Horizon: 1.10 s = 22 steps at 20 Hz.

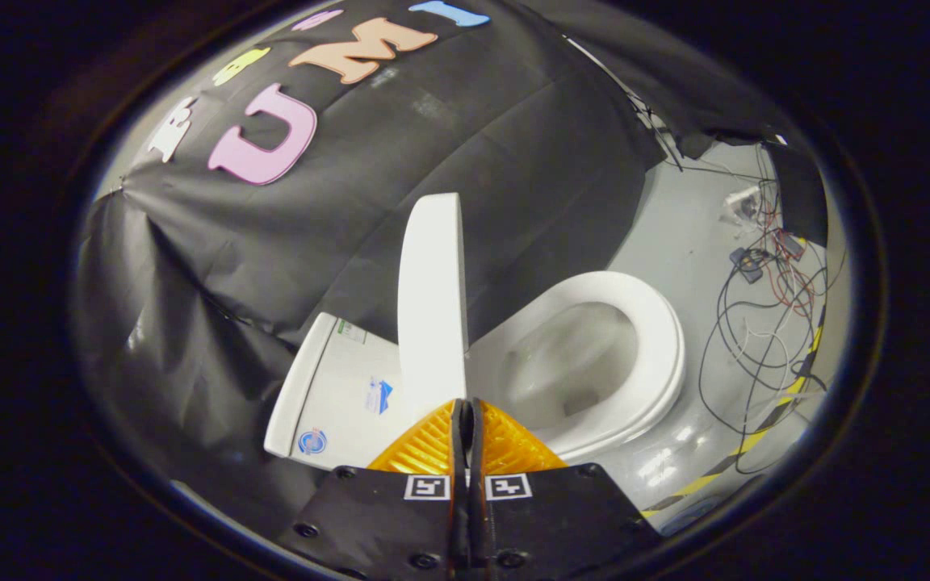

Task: Open the toilet lid.

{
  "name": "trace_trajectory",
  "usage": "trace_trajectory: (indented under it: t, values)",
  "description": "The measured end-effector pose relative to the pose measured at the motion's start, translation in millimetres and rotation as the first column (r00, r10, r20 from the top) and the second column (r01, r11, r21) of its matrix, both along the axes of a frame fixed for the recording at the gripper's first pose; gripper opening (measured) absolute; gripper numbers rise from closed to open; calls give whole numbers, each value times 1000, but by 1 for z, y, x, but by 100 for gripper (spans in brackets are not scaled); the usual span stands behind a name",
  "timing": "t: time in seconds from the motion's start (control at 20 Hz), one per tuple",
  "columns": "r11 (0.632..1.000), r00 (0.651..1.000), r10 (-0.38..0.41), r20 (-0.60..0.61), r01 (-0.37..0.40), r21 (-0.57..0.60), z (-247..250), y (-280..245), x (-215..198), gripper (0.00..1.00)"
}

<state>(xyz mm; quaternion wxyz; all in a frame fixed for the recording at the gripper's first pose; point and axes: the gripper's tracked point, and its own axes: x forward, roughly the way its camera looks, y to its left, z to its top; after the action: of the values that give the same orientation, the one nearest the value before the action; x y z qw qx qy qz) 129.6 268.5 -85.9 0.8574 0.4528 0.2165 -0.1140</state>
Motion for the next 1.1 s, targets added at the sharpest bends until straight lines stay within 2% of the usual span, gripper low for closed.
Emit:
trace_trajectory:
  t: [0.45, 1.1]
  values:
    - [992, 998, 51, 27, -48, -115, 39, 33, 20, 2]
    - [934, 993, 118, -5, -113, -340, 94, 117, 69, 2]
